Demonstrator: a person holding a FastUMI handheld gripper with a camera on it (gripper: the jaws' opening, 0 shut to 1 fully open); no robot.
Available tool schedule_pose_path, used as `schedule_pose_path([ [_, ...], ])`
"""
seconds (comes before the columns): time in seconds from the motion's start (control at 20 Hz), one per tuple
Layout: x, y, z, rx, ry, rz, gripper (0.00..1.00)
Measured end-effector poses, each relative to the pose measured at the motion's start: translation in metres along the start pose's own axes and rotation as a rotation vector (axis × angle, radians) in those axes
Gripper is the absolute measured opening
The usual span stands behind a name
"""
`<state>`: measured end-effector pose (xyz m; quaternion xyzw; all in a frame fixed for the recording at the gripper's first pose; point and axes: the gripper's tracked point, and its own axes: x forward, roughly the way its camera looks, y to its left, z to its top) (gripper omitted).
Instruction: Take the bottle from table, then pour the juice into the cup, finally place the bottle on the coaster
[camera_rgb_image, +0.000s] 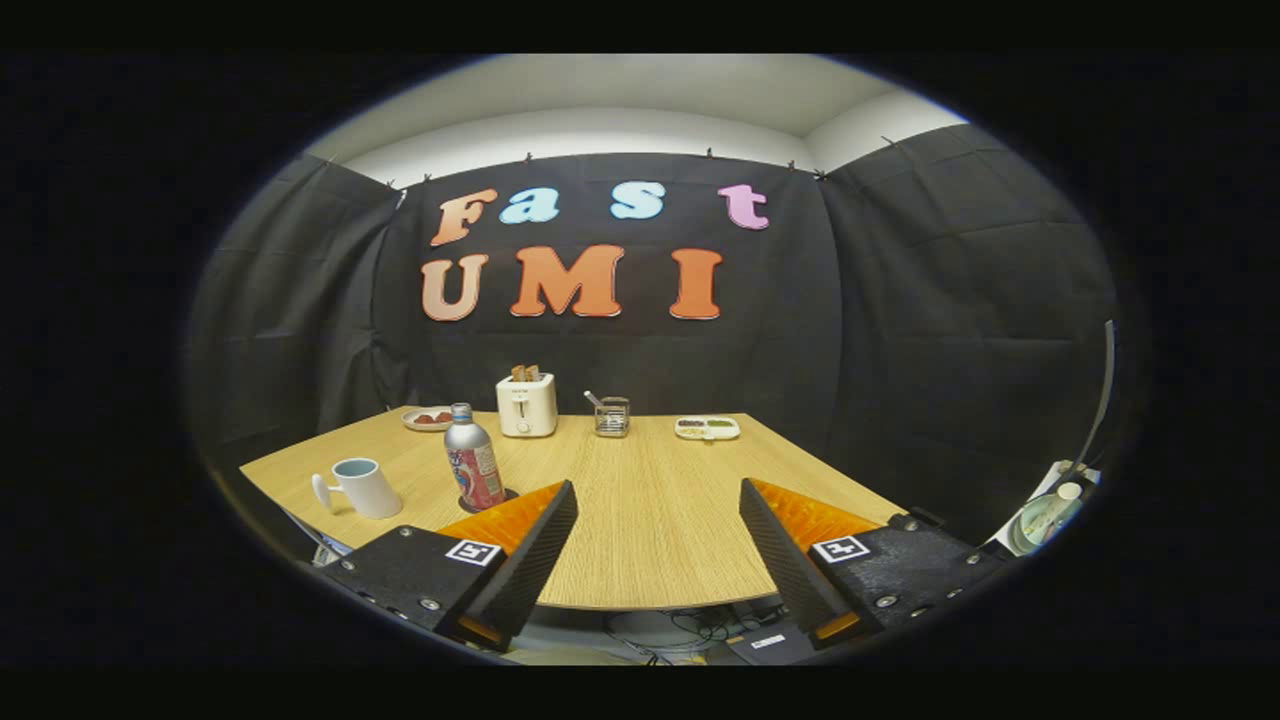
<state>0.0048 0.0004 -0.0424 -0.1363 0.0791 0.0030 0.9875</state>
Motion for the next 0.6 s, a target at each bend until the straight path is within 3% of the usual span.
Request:
schedule_pose_path([
  [0.6,0.0007,0.0034,-0.0012,-0.007,0.007,0.005,0.97],
])
